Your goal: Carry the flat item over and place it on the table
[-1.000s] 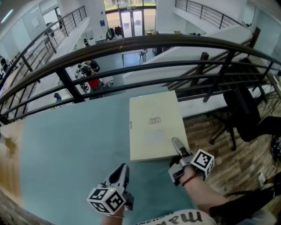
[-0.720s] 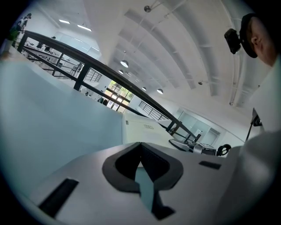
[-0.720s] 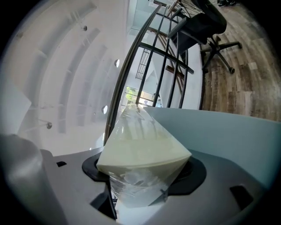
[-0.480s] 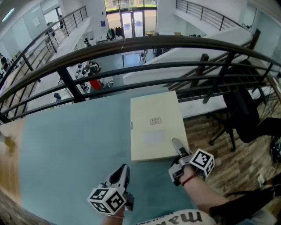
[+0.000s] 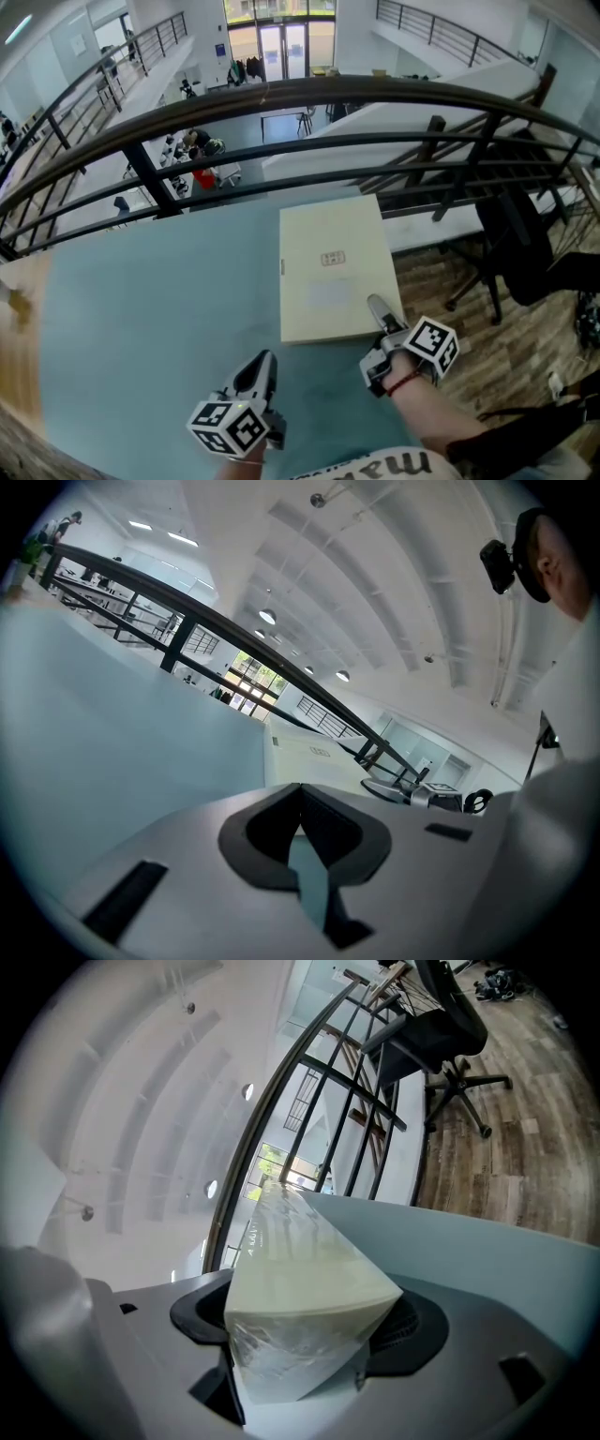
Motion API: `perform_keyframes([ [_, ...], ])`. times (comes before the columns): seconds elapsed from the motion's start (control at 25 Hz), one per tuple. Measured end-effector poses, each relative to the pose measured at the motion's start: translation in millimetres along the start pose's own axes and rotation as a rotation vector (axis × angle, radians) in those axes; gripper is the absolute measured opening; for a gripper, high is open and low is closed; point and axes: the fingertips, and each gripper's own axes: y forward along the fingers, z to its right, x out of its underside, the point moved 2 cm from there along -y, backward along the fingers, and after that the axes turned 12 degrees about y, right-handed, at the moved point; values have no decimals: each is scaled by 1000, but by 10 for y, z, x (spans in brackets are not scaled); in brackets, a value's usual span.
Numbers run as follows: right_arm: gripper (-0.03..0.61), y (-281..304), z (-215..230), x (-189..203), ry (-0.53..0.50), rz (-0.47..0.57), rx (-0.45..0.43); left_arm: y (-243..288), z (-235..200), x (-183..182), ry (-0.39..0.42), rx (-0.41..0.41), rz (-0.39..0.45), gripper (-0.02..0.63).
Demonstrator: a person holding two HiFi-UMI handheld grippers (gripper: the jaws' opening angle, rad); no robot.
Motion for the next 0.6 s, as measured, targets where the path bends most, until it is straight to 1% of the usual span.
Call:
perform_keyframes([
  [0.12,376,9,-31,-11,-30,9,-18,-7,-3,14,-4,1,-4,3],
  [0.32,382,7,-27,-19,-59,25,-10,0,-14,50,-10,3,-6,3],
  [0.6,391,-11,-45,-24,-96,51,9,-48,-19,3,-14,1,1,3],
])
